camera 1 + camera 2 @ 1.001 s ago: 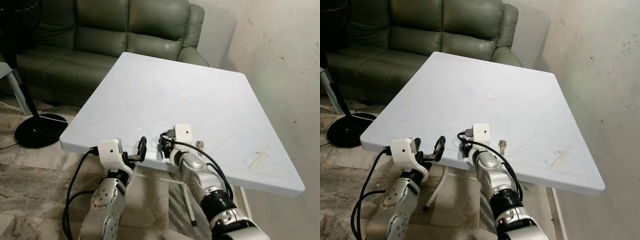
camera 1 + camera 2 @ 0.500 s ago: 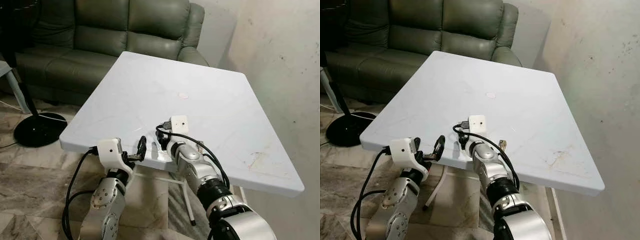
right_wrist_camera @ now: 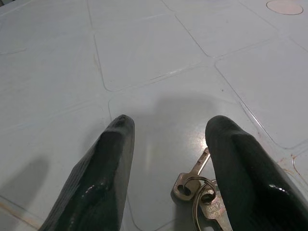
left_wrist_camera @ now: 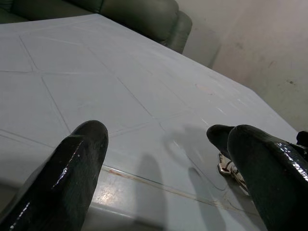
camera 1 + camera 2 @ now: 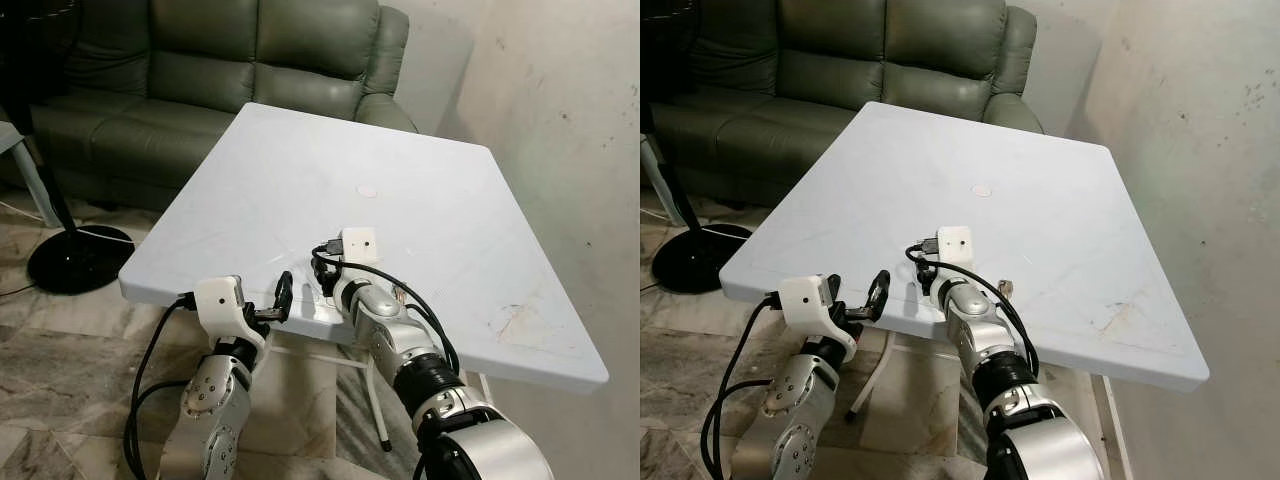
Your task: Hang keys on a hook
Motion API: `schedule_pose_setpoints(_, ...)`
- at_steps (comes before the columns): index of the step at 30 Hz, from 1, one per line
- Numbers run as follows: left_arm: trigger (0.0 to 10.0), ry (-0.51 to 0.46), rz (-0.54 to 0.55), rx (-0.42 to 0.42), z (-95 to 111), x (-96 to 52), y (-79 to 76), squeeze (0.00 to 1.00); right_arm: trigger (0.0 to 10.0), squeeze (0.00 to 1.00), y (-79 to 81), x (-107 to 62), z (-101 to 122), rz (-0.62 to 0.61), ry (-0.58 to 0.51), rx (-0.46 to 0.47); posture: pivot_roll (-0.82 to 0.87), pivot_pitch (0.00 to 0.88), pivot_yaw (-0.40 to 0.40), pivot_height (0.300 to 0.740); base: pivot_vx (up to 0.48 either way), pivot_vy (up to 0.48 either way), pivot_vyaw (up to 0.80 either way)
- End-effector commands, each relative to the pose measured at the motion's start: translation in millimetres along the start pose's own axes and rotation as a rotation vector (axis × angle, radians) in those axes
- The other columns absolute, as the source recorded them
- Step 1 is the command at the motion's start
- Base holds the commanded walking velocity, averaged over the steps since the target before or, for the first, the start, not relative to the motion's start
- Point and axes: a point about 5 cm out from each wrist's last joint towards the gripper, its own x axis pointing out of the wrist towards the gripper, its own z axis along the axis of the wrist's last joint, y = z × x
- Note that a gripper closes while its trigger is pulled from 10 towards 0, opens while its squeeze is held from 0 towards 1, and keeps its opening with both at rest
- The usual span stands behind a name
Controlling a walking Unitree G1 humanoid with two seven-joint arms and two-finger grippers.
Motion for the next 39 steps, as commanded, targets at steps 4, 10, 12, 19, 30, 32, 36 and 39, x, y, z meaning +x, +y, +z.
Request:
schedule_pose_setpoints(4, 10.0, -0.01, -0.018, -0.066, -0.5, 2.0, -18.1, 0.0, 10.0, 0.0, 17.7, 2.2, 6.3, 0.039, -0.017, 0.013, 0.07, 0.061, -0.159, 0.74, 0.0, 0.0, 0.0)
schedule_pose_setpoints(10, 10.0, -0.01, -0.018, -0.066, -0.5, 2.0, -18.1, 0.0, 10.0, 0.0, 17.7, 2.2, 6.3, 0.039, -0.017, 0.013, 0.07, 0.061, -0.159, 0.74, 0.0, 0.0, 0.0)
schedule_pose_setpoints(12, 10.0, -0.009, -0.021, -0.068, -0.3, 0.6, -18.5, 0.0, 10.0, 0.0, 12.6, -1.3, -3.4, 0.066, -0.075, -0.017, 0.07, 0.065, -0.155, 0.74, 0.0, 0.0, 0.0)
schedule_pose_setpoints(19, 10.0, -0.009, -0.028, -0.063, -0.3, 0.6, -18.7, 0.0, 10.0, 0.0, 4.9, -7.7, 7.0, 0.101, -0.237, 0.008, 0.07, 0.057, -0.151, 0.74, 0.0, 0.0, 0.0)
schedule_pose_setpoints(30, 10.0, -0.021, -0.037, -0.036, 2.8, 7.0, -14.2, 0.0, 10.0, 0.0, -31.5, -22.0, 19.8, 0.074, -0.421, 0.003, 0.06, 0.029, -0.136, 0.74, 0.0, 0.0, 0.0)
schedule_pose_setpoints(32, 10.0, -0.022, -0.038, -0.036, 3.3, 8.0, -13.4, 0.0, 10.0, 0.0, -34.5, -24.2, 18.7, 0.078, -0.428, -0.006, 0.06, 0.029, -0.136, 0.74, 0.0, 0.0, 0.0)
schedule_pose_setpoints(36, 10.0, -0.03, -0.046, -0.028, 6.0, 11.7, -12.1, 0.0, 10.0, 0.0, -44.0, -30.7, 10.8, 0.061, -0.428, -0.036, 0.06, 0.019, -0.123, 0.74, 0.0, 0.0, 0.0)
schedule_pose_setpoints(39, 10.0, -0.033, -0.052, -0.018, 7.5, 13.5, -11.0, 0.0, 10.0, 0.0, -51.6, -35.5, 6.4, 0.049, -0.43, 0.0, 0.06, 0.016, -0.12, 0.74, 0.0, 0.0, 0.0)
